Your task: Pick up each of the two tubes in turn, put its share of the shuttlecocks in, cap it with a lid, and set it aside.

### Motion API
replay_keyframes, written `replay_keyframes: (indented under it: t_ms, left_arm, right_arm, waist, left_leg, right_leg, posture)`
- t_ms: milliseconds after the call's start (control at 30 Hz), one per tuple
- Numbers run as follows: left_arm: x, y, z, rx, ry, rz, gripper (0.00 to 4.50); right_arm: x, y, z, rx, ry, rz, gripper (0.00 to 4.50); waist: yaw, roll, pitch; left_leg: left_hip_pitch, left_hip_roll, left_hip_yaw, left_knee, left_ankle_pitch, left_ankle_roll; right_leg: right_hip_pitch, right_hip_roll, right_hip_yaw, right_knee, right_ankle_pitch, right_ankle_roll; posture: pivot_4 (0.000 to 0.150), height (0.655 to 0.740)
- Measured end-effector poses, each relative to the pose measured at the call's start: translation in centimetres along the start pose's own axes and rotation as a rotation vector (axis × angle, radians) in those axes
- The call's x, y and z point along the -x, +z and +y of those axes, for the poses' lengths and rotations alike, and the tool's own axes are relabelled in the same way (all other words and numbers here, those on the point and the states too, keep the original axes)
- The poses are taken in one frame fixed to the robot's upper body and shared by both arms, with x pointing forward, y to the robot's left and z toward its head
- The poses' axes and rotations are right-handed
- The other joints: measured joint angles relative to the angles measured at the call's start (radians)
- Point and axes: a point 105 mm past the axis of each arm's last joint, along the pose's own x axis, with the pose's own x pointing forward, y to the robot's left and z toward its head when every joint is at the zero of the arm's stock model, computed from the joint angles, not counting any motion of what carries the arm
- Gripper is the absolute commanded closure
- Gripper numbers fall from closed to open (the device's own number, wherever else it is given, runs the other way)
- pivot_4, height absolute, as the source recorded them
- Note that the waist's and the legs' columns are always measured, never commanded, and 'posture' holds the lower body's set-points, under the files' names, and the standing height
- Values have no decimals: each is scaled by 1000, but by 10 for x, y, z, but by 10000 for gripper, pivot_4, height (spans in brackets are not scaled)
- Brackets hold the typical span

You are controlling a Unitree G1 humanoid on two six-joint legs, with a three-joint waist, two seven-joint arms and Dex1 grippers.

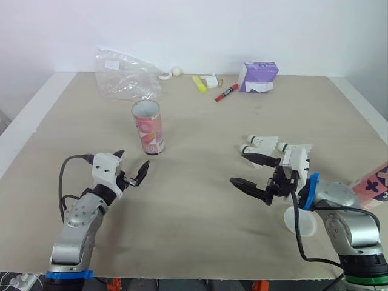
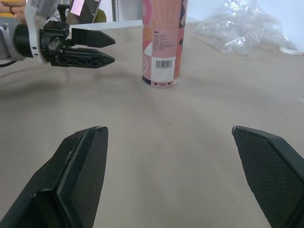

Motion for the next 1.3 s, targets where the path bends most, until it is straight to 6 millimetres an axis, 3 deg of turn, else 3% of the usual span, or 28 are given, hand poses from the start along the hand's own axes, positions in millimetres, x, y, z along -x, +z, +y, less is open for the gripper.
replay_keyframes:
  t_ms: [300, 500, 1300]
  left_arm:
    - [-32, 1, 0, 81, -130, -18, 0]
    - [-42, -8, -7, 100, -198, 18, 0]
    - [-90, -18, 7, -5, -203, 59, 0]
  right_arm:
    - [-9, 2, 4, -16, 31, -26, 300]
    - [-9, -1, 2, -18, 22, -30, 300]
    - [-3, -13, 0, 3, 0, -14, 300]
  waist:
    - [0, 0, 0]
    - [0, 0, 0]
    - [0, -1, 0]
  left_leg:
    - [0, 0, 0, 0, 0, 0]
    - [-1, 0, 0, -1, 0, 0]
    - [-1, 0, -1, 0, 0, 0]
  right_leg:
    - [0, 0, 0, 0, 2, 2]
    - [0, 0, 0, 0, 1, 2]
    - [-1, 1, 0, 0, 2, 3]
  posture:
    - [1500, 7400]
    - [1500, 7400]
    - [1500, 7400]
